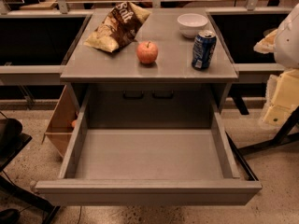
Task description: Close top drawer
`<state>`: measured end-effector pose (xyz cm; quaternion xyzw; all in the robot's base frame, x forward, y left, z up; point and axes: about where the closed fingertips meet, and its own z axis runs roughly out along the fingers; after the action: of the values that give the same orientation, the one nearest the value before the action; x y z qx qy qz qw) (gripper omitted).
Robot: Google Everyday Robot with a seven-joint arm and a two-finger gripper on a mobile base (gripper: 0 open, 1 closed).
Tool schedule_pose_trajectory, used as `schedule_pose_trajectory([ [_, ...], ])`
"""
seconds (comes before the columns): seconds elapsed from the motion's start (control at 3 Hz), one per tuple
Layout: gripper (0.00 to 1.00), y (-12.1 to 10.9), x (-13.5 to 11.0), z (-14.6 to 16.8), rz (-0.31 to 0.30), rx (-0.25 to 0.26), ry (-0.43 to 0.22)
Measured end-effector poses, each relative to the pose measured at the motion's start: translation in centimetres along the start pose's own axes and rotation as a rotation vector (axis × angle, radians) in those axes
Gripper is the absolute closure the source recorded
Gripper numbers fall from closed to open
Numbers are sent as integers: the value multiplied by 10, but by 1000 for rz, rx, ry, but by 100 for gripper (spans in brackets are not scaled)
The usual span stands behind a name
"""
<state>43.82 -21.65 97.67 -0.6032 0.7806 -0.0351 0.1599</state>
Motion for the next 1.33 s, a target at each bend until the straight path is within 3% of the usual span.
schedule_pose_trajectory([
  [0.33,0,0,0,0,0,0,0],
  [0.67,0,20,0,5,-14,15,-4],
  [1.0,19,63,7,13,-14,53,-41],
  [1.33,42,106,16,36,23,80,-109],
])
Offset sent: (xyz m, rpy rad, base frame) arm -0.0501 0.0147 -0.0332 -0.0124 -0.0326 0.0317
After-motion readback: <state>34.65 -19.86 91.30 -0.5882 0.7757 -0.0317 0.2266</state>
